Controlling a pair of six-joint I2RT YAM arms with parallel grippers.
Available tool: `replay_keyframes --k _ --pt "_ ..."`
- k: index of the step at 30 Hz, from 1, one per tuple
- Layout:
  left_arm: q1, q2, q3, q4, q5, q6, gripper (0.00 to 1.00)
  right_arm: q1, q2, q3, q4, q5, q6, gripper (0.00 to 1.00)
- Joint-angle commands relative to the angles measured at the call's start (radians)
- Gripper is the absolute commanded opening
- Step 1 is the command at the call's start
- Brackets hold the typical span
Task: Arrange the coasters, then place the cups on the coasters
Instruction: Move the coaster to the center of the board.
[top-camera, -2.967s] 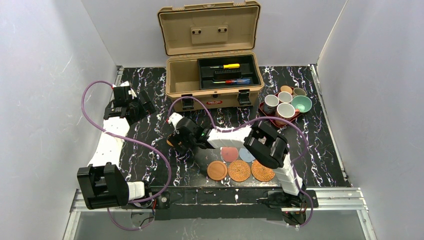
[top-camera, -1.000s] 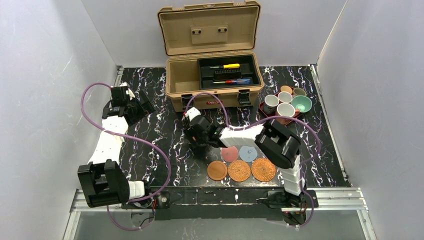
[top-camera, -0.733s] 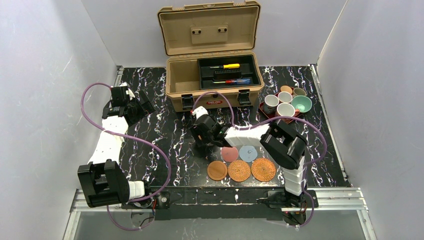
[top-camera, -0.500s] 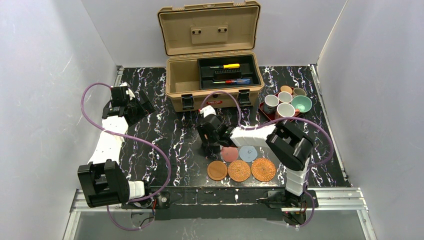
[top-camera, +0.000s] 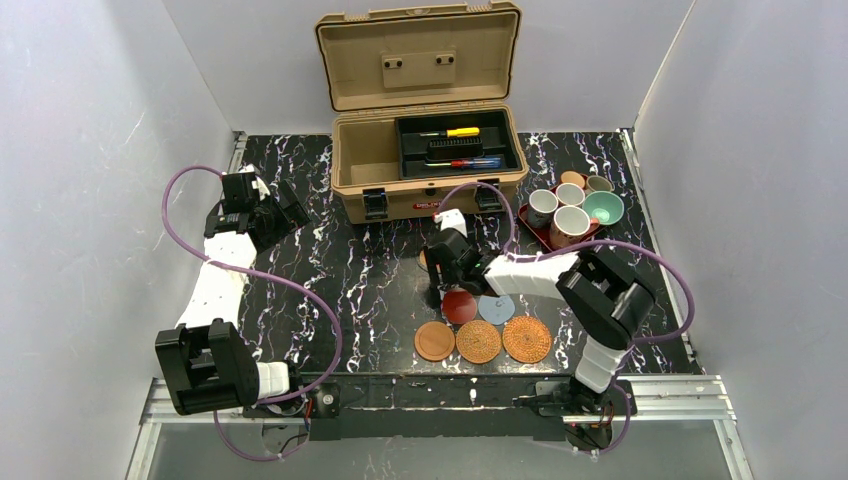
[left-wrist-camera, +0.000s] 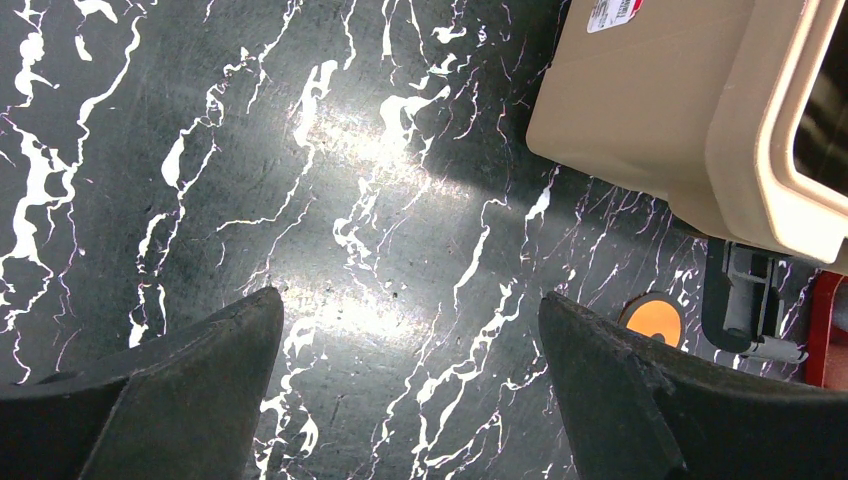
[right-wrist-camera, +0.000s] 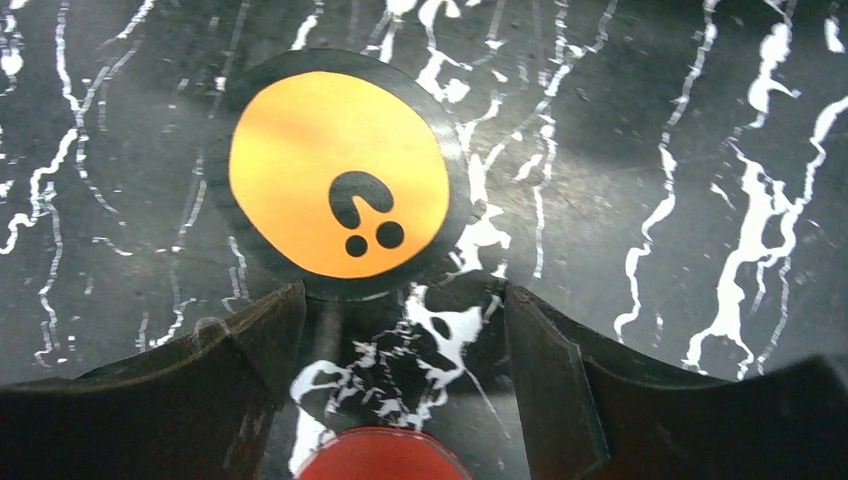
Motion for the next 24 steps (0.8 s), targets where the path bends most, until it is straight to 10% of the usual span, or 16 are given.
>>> replay_keyframes --k 1,10,24 --pt "0.004 -0.002 0.000 -0.003 0.018 0.001 0.98 -0.037 -0.004 -0.096 -0.212 0.073 0.002 0.80" --pt "0.005 0.005 -0.001 0.002 0.030 -0.003 0.98 -0.048 -0.102 -0.136 -0.177 -0.007 -0.048 0.88" --pt "0.005 0.004 0.000 0.004 0.036 -0.005 0.98 -0.007 0.018 0.240 -0.175 -0.085 -0.244 0.96"
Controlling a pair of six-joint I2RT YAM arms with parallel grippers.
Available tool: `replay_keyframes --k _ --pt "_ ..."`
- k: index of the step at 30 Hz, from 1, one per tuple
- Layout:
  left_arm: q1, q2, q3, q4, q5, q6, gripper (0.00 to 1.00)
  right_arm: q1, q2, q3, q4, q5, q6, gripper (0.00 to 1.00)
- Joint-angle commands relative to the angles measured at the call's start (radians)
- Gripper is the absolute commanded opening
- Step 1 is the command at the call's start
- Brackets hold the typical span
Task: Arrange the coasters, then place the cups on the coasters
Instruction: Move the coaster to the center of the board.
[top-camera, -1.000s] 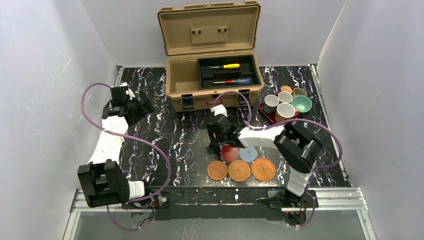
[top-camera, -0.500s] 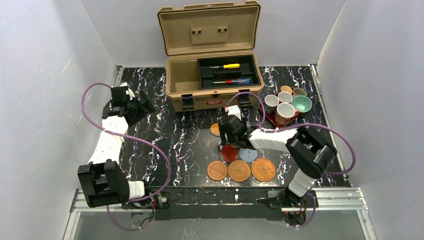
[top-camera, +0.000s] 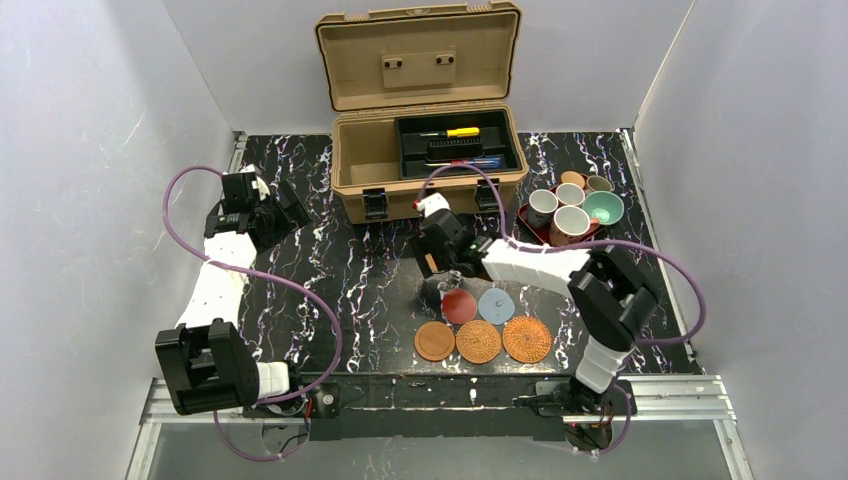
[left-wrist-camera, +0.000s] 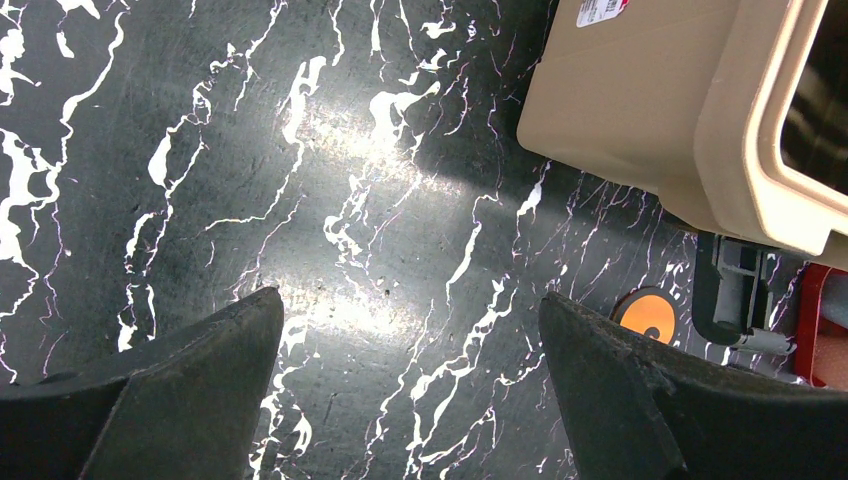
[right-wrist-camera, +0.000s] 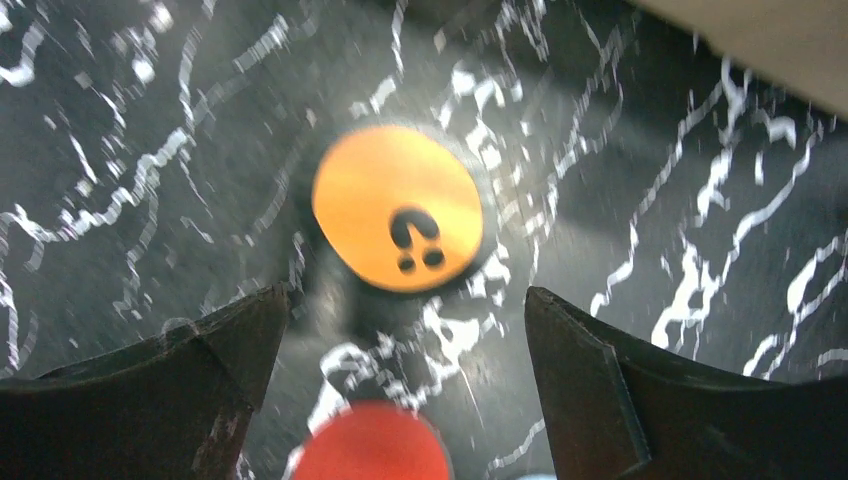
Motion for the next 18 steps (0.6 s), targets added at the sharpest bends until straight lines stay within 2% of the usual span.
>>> replay_keyframes --k 1,7,18 --pt "0.004 0.004 0.000 0.003 0.014 0.000 0.98 0.004 0.110 0.145 0.008 -0.024 -0.095 0.95" --pt "0.004 0.003 0.000 0.003 0.018 0.000 0.98 0.004 0.236 0.251 0.038 -0.071 -0.157 0.89" --pt "0.005 -0.003 -0.001 0.005 0.022 -0.001 0.98 0.001 0.325 0.300 0.093 -0.128 -0.240 0.86"
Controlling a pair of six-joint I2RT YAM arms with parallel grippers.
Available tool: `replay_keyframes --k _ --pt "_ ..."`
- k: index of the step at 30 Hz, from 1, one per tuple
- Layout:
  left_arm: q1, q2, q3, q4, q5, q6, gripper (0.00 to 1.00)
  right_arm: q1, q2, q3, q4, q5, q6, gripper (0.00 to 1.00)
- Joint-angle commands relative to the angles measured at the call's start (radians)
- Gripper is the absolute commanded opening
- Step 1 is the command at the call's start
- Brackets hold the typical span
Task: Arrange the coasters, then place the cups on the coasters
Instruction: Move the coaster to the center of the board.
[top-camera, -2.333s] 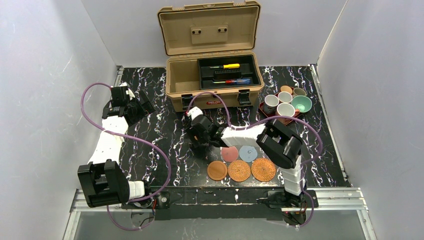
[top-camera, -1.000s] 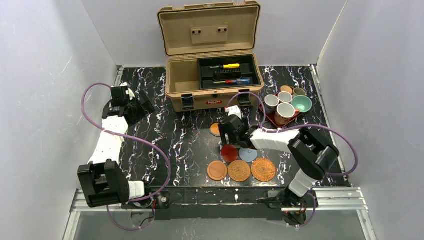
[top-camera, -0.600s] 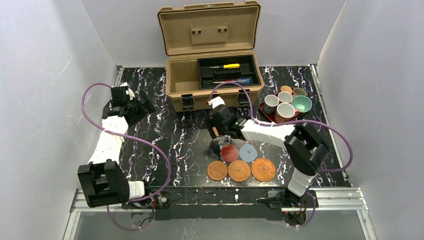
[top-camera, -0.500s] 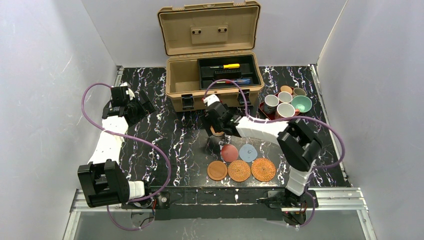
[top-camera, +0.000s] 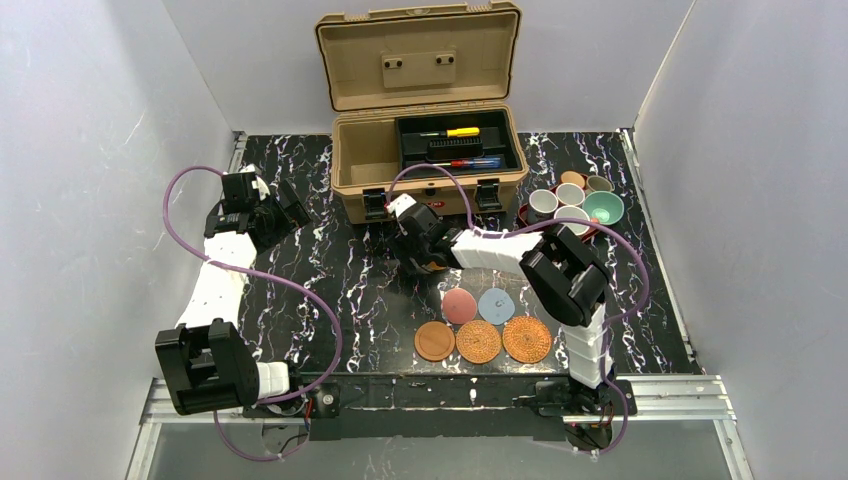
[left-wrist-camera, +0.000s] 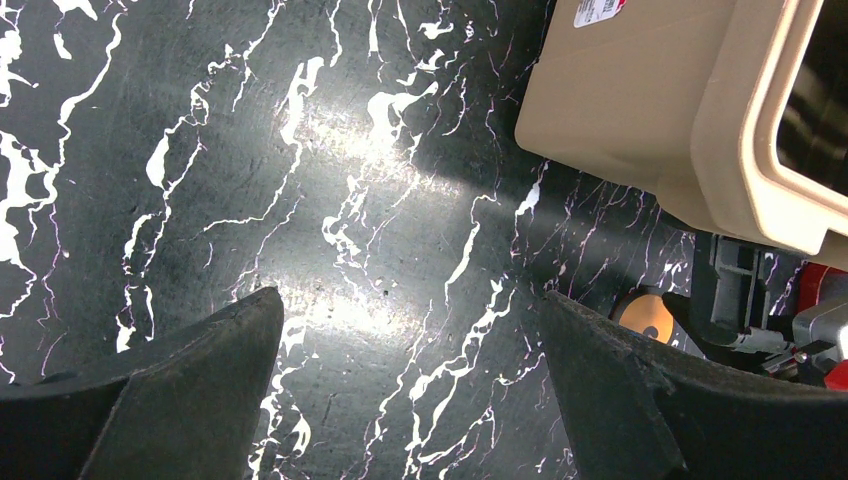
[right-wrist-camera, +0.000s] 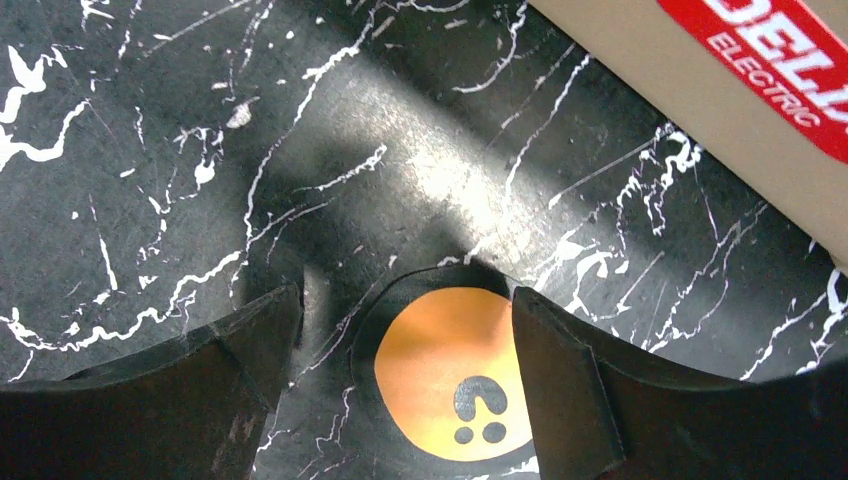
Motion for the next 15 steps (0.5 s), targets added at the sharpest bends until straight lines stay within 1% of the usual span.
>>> replay_keyframes --k 1,5,11,15 --pt "0.005 -0.003 0.000 0.003 0.019 -0.002 0.98 -0.006 0.031 0.043 0.036 -0.043 -0.058 0.85" --pt "0.005 -0.003 0.000 0.002 0.018 -0.001 0.98 -0.024 0.048 0.038 0.041 -0.089 -0.059 0.85" --pt "0.005 0.001 0.001 0.001 0.018 0.000 0.98 -0.057 0.040 -0.012 0.079 -0.185 -0.054 0.83" --pt "0.004 0.000 0.001 0.001 0.020 -0.001 0.98 -0.072 0.043 -0.039 0.083 -0.209 -0.059 0.82"
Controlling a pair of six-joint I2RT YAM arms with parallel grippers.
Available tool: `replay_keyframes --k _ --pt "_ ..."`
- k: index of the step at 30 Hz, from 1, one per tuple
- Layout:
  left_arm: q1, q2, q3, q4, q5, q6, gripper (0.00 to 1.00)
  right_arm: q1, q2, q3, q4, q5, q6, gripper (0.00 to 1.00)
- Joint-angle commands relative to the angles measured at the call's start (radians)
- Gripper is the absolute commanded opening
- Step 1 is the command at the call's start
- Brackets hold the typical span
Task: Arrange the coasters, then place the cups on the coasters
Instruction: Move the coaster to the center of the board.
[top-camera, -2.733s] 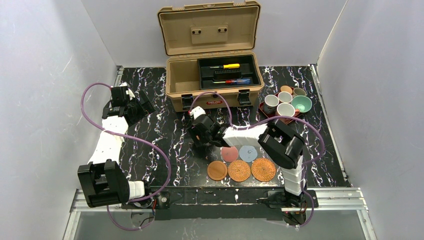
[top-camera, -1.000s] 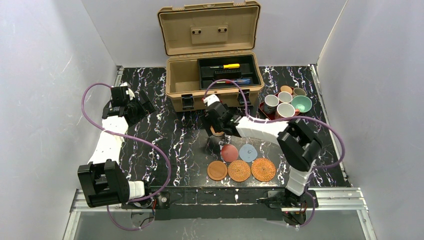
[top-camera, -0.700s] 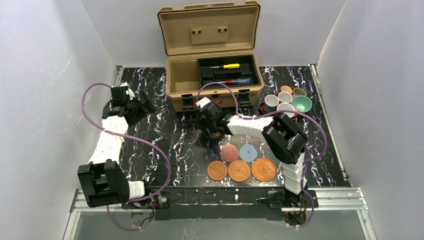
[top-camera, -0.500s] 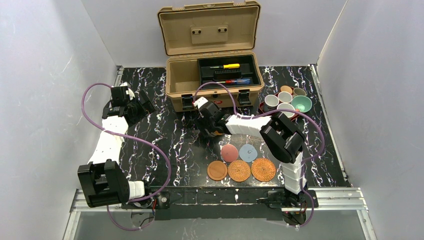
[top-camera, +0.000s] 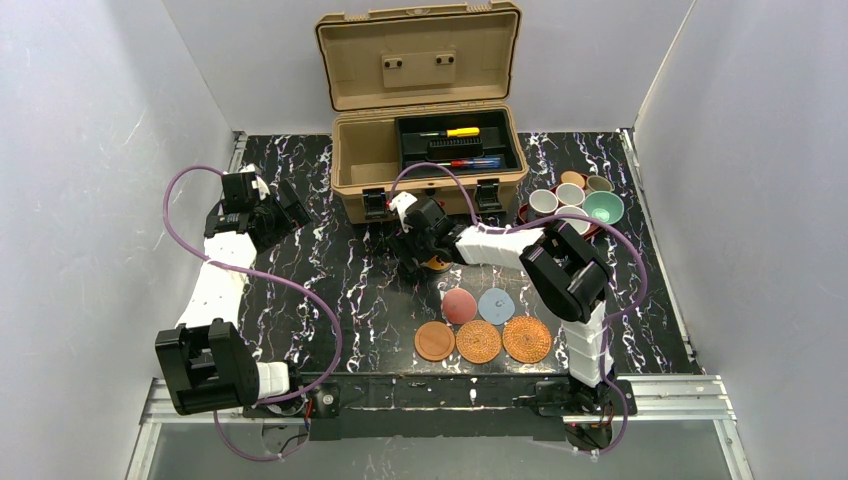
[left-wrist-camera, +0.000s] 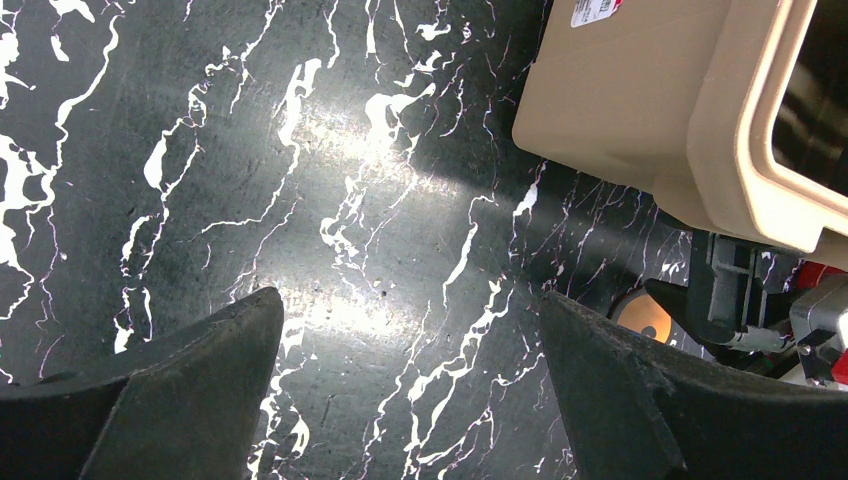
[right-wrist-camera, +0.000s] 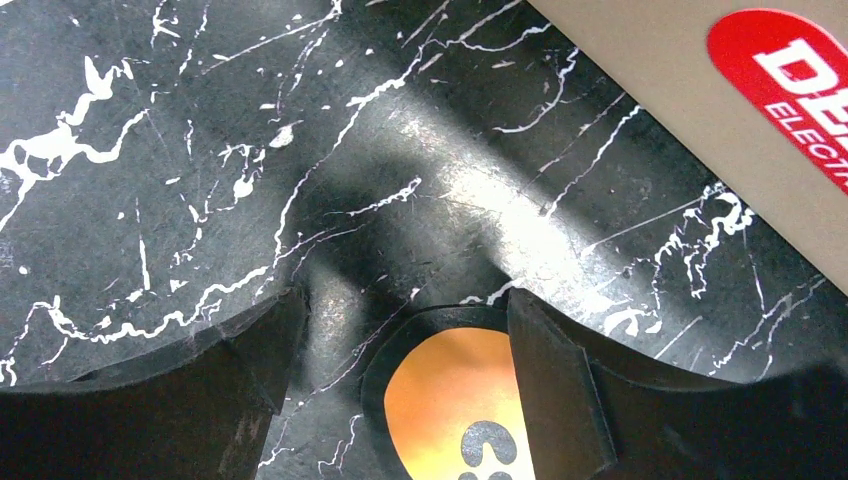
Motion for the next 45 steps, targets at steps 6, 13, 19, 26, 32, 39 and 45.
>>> replay_keyframes --k 6,13,19,26,32,39,45 --pt "0.005 0.001 0.000 -0.002 0.015 -0.001 0.98 -0.041 0.003 -0.092 0.000 -0.043 -0.011 0.80" --pt "0.005 0.000 0.000 -0.003 0.017 -0.001 0.98 -0.073 -0.058 -0.196 0.009 -0.036 0.017 0.78" --pt "0.004 -0.001 -0.001 -0.004 0.015 -0.001 0.98 -0.082 -0.102 -0.260 0.009 -0.009 0.036 0.75" --pt "0.004 0.000 -0.002 -0.004 0.015 -0.002 0.98 -0.082 -0.163 -0.328 0.010 0.060 0.048 0.73" --pt "0.004 -0.001 -0.001 -0.006 0.013 -0.003 0.98 -0.092 -0.206 -0.366 0.003 0.084 0.063 0.72" --pt "0.005 0.000 -0.002 -0.004 0.014 -0.003 0.98 -0.110 -0.252 -0.410 0.006 0.112 0.072 0.71" --pt "0.005 0.000 -0.002 -0.003 0.012 -0.003 0.98 -0.115 -0.281 -0.430 0.000 0.111 0.090 0.71"
